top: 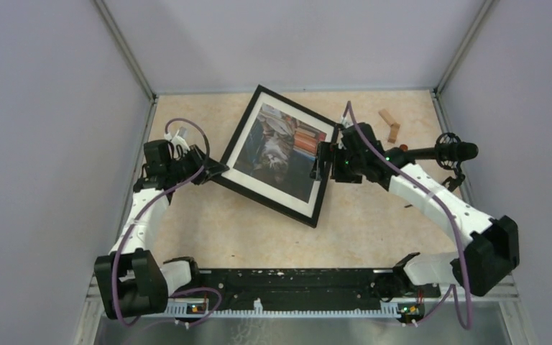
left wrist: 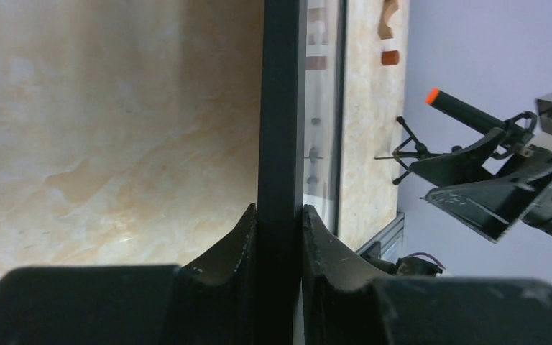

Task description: Put the photo into the frame

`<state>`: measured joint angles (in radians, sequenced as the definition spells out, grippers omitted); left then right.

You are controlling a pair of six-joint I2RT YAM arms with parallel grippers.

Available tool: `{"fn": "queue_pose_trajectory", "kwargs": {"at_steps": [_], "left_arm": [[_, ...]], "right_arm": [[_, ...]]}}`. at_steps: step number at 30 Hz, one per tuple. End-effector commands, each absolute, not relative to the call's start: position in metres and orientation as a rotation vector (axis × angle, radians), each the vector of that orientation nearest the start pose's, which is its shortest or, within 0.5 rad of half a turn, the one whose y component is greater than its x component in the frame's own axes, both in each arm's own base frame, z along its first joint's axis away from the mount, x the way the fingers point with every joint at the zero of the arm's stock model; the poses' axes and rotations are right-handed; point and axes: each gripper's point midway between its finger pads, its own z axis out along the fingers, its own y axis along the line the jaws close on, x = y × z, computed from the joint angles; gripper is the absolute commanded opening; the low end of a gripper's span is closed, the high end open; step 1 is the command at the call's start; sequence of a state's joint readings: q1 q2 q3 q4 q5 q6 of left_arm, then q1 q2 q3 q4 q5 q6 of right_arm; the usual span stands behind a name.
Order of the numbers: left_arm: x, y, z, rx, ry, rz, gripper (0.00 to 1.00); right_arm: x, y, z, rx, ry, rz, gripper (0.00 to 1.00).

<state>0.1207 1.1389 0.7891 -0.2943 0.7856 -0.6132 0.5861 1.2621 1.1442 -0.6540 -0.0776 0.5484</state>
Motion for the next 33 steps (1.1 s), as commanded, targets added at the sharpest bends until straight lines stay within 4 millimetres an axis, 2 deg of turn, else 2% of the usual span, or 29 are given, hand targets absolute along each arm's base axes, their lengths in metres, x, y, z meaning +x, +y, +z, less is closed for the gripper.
{"fn": "queue_pose_trajectory", "kwargs": {"at_steps": [1,3,7,9,17,18,19,22,25,29,31,33], "left_arm": [[0.307,-0.071,0.142,-0.432,2.27,-0.901,0.0],[0.308,-0.062,0.123,-0.49,2.318,-0.841,0.0],[0.311,-0.05,0.101,-0.556,2.383,-0.758,0.0],[0.311,-0.042,0.091,-0.598,2.409,-0.699,0.09],[0.306,-0.03,0.055,-0.72,2.453,-0.608,0.33],[0.306,-0.028,0.053,-0.731,2.45,-0.601,0.38],[0.305,-0.027,0.053,-0.74,2.448,-0.587,0.48],[0.307,-0.016,0.062,-0.744,2.415,-0.507,0.7],[0.311,-0.005,0.083,-0.699,2.365,-0.425,0.86],[0.315,-0.003,0.125,-0.597,2.269,-0.407,0.9],[0.315,-0.014,0.145,-0.516,2.227,-0.442,0.91],[0.316,-0.03,0.164,-0.416,2.198,-0.463,0.91]], "right_arm": [[0.268,0.245,0.169,0.017,2.504,0.79,0.99],[0.272,0.246,0.147,0.076,2.557,0.8,0.99],[0.275,0.249,0.118,0.178,2.623,0.934,0.96],[0.275,0.253,0.109,0.189,2.631,0.986,0.94],[0.262,0.257,0.078,0.227,2.675,1.057,0.94],[0.262,0.258,0.077,0.226,2.672,1.067,0.94],[0.261,0.259,0.074,0.226,2.676,1.075,0.94],[0.26,0.26,0.066,0.203,2.692,1.079,0.94],[0.26,0.261,0.059,0.141,2.697,1.079,0.95],[0.261,0.26,0.048,0.059,2.704,1.057,0.94],[0.26,0.259,0.04,0.024,2.718,1.025,0.94],[0.258,0.266,0.036,-0.038,2.72,1.018,0.94]]}}
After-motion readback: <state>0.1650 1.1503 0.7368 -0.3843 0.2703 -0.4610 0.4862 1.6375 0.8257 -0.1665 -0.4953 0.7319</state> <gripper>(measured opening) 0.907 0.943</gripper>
